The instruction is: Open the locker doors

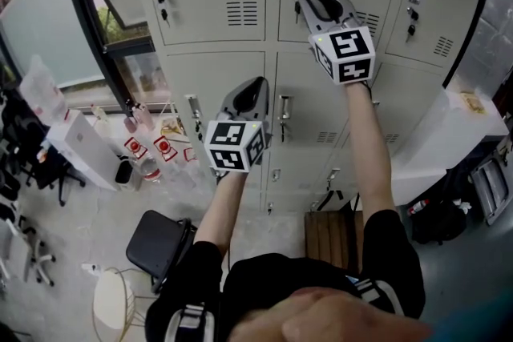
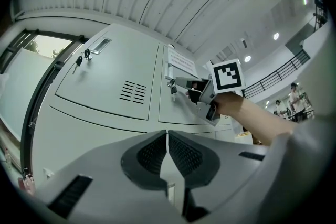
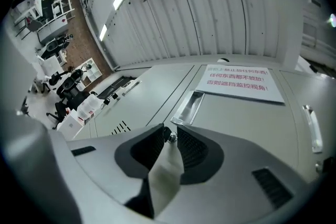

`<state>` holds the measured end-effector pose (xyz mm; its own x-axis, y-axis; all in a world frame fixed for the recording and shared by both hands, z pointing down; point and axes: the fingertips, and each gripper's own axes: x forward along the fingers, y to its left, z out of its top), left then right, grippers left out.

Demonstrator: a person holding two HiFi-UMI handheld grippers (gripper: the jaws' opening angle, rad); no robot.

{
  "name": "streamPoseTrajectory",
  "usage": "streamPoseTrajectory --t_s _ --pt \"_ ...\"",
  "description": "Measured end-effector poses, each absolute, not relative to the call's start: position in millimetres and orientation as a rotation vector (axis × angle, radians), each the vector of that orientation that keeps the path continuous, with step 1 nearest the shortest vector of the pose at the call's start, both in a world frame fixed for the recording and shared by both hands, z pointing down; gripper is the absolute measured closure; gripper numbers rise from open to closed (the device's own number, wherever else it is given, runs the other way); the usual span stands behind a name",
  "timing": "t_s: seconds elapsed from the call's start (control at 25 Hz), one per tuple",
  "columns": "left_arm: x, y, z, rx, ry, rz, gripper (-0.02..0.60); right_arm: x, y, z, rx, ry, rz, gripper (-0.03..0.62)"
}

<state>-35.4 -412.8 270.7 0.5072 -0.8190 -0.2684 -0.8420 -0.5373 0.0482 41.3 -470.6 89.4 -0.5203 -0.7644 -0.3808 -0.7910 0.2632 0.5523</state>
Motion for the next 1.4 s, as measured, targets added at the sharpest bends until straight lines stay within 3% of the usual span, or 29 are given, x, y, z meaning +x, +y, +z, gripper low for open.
streamPoseTrajectory --t_s 0.48,0.72,1.4 --pt "-32 -412 274 -2.662 1.449 0.411 0.571 34 -473 89 -1.503 2.472 0.972 0.519" --pt "-34 -411 273 -2.668 1.439 0.423 0.571 33 -479 92 -1.537 2.482 0.894 0.549" --pt "-41 -402 274 -2.658 1.438 0.419 0.571 48 -484 92 -1.238 2.306 0.138 0.549"
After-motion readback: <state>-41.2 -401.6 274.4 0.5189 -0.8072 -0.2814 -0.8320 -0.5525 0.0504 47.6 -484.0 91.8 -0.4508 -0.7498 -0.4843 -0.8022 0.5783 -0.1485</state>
